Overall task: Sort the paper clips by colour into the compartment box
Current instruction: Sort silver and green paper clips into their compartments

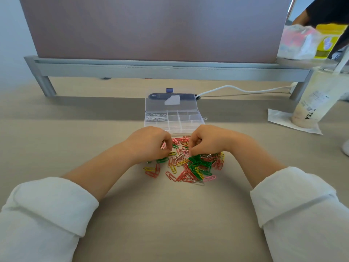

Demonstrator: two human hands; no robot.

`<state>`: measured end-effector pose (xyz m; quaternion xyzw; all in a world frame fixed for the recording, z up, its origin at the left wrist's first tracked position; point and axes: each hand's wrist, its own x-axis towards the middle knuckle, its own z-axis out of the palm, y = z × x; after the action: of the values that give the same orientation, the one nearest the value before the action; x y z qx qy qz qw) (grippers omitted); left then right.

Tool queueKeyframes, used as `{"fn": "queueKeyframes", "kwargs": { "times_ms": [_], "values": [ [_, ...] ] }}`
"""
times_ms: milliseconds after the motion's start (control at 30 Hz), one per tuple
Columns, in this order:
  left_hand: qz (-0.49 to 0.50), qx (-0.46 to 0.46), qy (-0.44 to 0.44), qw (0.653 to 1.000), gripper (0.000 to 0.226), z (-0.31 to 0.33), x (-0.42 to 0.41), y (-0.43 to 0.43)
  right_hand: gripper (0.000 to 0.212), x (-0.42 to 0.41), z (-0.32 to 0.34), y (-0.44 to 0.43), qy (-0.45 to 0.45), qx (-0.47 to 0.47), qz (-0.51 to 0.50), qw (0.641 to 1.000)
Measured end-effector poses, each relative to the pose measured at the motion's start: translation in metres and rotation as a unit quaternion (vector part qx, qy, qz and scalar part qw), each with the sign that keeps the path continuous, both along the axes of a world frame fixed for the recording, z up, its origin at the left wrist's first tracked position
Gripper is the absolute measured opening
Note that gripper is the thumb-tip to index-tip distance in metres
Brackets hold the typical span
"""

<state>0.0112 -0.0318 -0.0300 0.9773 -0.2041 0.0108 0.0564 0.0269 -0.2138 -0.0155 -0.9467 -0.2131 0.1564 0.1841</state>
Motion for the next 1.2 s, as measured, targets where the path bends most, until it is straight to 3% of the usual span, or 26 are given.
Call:
{"fn": "queueKeyframes", "kwargs": {
  "times_ms": [167,333,733,833,1000,1100,1200],
  "values": [
    [-0.023,-0.053,0.009,0.998,0.019,0.004,-0.004,-0.007,0.01,-0.001,-0.001,0.003,-0.05,0.047,0.003,0.998],
    [-0.037,0.005,0.013,0.999,0.024,-0.002,-0.001,-0.01,0.012,0.001,-0.006,0.006,-0.053,0.029,0.005,0.998],
    [-0.014,-0.009,0.091,0.996,0.012,-0.002,0.002,-0.008,0.011,0.006,-0.009,0.006,-0.042,0.021,0.002,0.999],
    [-0.001,-0.049,0.105,0.993,0.009,-0.002,0.001,-0.008,0.017,0.005,-0.008,0.006,-0.024,0.016,0.005,1.0],
    [0.014,-0.106,0.116,0.988,0.012,0.0,-0.002,-0.007,0.006,0.004,-0.008,0.007,-0.004,0.049,0.005,0.999],
    [0.022,-0.143,0.114,0.983,0.009,-0.002,-0.001,-0.005,0.022,0.005,-0.01,0.007,-0.002,0.051,0.002,0.999],
    [0.023,-0.16,0.123,0.979,0.02,-0.002,0.001,-0.005,0.029,0.007,-0.011,0.008,-0.01,0.026,0.011,1.0]
  ]
}}
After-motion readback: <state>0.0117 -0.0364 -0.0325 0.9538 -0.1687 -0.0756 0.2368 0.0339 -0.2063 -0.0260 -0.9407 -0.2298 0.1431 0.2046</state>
